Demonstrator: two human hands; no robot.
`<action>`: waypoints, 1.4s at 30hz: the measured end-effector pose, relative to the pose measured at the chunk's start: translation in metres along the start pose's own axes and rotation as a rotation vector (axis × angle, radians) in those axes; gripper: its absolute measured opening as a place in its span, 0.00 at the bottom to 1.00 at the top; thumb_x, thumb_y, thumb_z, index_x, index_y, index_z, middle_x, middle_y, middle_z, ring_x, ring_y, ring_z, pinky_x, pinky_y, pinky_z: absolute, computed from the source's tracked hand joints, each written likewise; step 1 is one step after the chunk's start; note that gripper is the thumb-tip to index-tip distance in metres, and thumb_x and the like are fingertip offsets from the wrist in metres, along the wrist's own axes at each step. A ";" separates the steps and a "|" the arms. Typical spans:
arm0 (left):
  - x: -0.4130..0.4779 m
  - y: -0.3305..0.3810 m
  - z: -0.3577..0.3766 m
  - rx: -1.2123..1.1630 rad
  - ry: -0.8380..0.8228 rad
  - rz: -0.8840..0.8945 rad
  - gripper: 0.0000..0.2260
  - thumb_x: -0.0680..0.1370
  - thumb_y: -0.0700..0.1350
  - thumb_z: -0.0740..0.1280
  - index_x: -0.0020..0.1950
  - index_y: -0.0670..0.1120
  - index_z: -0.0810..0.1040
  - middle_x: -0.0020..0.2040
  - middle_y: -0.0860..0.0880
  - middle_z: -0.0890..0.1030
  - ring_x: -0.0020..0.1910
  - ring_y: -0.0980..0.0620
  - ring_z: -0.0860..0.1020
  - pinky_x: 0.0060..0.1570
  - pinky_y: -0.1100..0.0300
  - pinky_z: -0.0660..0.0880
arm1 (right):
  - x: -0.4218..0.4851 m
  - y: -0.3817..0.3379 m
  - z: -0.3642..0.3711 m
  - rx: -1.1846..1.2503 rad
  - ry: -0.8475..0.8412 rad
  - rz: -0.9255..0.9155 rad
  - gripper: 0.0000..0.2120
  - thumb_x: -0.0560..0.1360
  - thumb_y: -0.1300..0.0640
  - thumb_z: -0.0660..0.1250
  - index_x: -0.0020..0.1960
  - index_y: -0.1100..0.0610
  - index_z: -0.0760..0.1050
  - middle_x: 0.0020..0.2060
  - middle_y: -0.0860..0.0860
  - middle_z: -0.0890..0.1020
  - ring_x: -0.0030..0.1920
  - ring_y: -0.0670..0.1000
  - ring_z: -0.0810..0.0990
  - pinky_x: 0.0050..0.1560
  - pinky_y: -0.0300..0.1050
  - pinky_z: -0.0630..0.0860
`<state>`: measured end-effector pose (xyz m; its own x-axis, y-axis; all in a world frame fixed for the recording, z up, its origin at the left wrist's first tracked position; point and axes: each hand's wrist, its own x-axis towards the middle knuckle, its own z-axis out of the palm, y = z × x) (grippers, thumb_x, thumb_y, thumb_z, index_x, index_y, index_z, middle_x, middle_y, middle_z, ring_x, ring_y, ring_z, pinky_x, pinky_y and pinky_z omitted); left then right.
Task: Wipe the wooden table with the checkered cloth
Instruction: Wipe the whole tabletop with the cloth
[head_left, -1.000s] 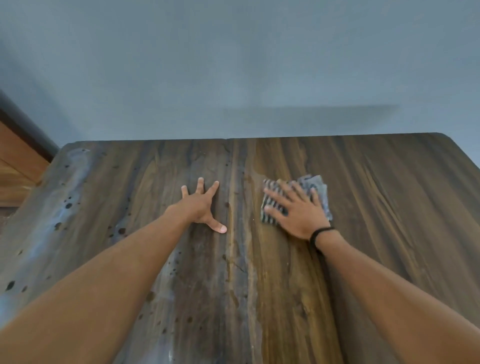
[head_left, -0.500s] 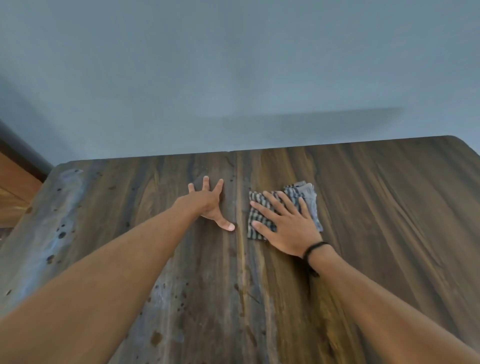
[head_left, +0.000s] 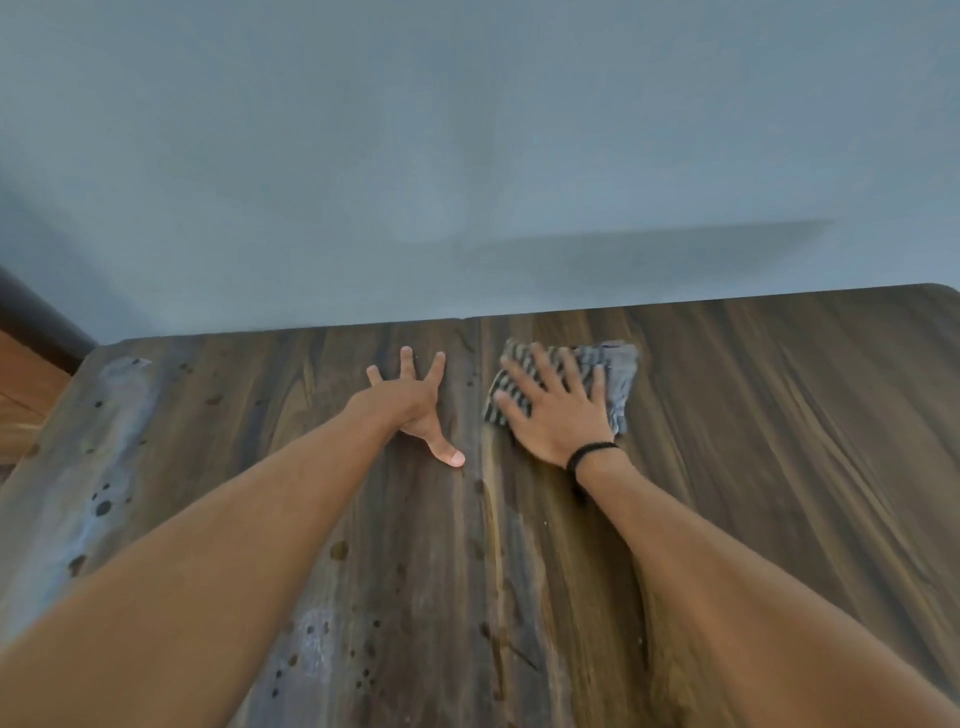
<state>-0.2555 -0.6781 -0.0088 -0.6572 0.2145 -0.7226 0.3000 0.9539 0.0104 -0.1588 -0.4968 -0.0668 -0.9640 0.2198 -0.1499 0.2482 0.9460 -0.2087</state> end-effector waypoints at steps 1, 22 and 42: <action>0.002 -0.001 0.001 0.002 -0.001 0.004 0.69 0.57 0.66 0.79 0.73 0.59 0.24 0.74 0.48 0.23 0.73 0.29 0.32 0.72 0.30 0.49 | 0.000 0.006 0.003 -0.025 -0.021 -0.103 0.30 0.78 0.26 0.39 0.79 0.29 0.41 0.82 0.40 0.43 0.82 0.52 0.39 0.72 0.61 0.27; 0.016 -0.001 -0.003 0.059 -0.006 -0.002 0.72 0.53 0.68 0.80 0.70 0.58 0.21 0.72 0.46 0.21 0.70 0.26 0.29 0.70 0.27 0.46 | 0.071 0.003 -0.014 0.043 -0.032 -0.085 0.30 0.78 0.27 0.41 0.79 0.29 0.45 0.82 0.40 0.46 0.82 0.50 0.42 0.76 0.64 0.33; -0.021 -0.053 0.028 0.152 -0.025 0.075 0.69 0.58 0.66 0.79 0.72 0.58 0.22 0.73 0.52 0.22 0.74 0.34 0.31 0.72 0.31 0.52 | -0.051 -0.016 0.011 0.071 0.061 0.082 0.28 0.81 0.31 0.42 0.80 0.31 0.45 0.82 0.40 0.46 0.82 0.51 0.41 0.75 0.62 0.30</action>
<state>-0.2378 -0.7389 -0.0136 -0.6121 0.2771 -0.7406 0.4499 0.8923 -0.0380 -0.1122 -0.5259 -0.0661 -0.9436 0.3120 -0.1110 0.3307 0.9053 -0.2666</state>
